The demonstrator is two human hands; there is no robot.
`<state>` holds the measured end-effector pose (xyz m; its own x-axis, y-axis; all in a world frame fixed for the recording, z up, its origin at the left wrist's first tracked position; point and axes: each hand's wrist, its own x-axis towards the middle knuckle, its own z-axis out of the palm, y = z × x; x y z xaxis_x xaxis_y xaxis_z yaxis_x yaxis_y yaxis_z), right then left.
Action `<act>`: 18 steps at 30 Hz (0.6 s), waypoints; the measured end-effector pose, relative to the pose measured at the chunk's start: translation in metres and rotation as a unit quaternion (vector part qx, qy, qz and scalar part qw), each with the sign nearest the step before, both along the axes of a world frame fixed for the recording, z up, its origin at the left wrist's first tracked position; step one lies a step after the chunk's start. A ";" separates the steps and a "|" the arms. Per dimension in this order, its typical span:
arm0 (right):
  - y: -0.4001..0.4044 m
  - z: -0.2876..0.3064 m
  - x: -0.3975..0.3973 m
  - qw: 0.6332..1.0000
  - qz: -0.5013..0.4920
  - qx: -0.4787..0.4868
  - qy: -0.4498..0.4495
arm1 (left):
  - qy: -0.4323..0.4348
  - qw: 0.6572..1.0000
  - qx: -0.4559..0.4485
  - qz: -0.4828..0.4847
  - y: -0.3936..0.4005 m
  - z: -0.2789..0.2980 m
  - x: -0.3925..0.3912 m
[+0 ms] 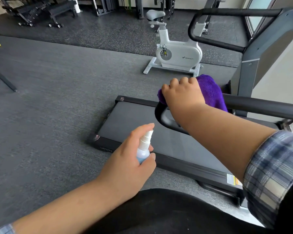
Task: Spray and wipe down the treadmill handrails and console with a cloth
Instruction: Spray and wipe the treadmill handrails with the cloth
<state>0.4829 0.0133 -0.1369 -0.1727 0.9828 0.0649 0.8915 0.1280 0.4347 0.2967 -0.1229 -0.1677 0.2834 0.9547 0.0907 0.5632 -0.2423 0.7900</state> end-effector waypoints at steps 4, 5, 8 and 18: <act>0.019 -0.007 -0.031 0.993 0.024 -0.027 -0.109 | -0.009 1.000 -0.004 -0.022 0.017 -0.005 -0.019; 0.023 -0.009 -0.037 0.989 0.030 -0.041 -0.136 | -0.015 0.999 -0.004 -0.028 0.020 -0.007 -0.023; 0.033 -0.020 -0.054 0.970 0.052 -0.083 -0.223 | -0.034 0.999 -0.011 -0.039 0.027 -0.014 -0.033; 0.051 -0.064 -0.089 0.927 0.086 -0.197 -0.306 | -0.042 0.997 -0.036 -0.055 0.037 -0.031 -0.061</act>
<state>0.3941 0.0644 -0.2009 -0.2143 0.8644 -0.4549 0.4444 0.5010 0.7427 0.2356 -0.0856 -0.1988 0.3804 0.9234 0.0505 0.4677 -0.2392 0.8509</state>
